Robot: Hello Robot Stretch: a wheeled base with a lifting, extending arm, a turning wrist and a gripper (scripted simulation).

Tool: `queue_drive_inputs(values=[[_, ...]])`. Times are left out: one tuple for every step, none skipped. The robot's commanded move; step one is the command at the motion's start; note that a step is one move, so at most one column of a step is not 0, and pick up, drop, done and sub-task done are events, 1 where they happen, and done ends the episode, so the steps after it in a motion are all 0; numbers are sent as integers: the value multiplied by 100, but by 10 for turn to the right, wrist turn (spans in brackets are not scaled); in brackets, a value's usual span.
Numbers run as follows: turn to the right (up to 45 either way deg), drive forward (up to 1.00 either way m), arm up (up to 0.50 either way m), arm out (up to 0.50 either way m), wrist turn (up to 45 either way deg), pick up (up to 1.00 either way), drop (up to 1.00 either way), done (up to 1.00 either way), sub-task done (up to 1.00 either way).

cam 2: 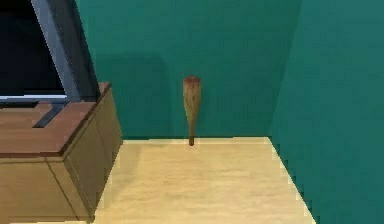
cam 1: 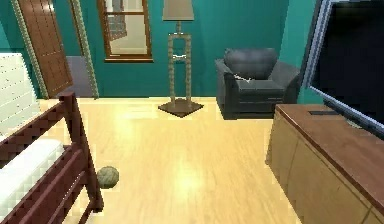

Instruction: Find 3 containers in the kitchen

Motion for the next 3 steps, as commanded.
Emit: queue_drive_inputs(values=[[0,100,0,0,0,0,0,0,0],[-90,0,0,0,0,0,0,0,0],[-30,0,0,0,0,0,0,0,0]])
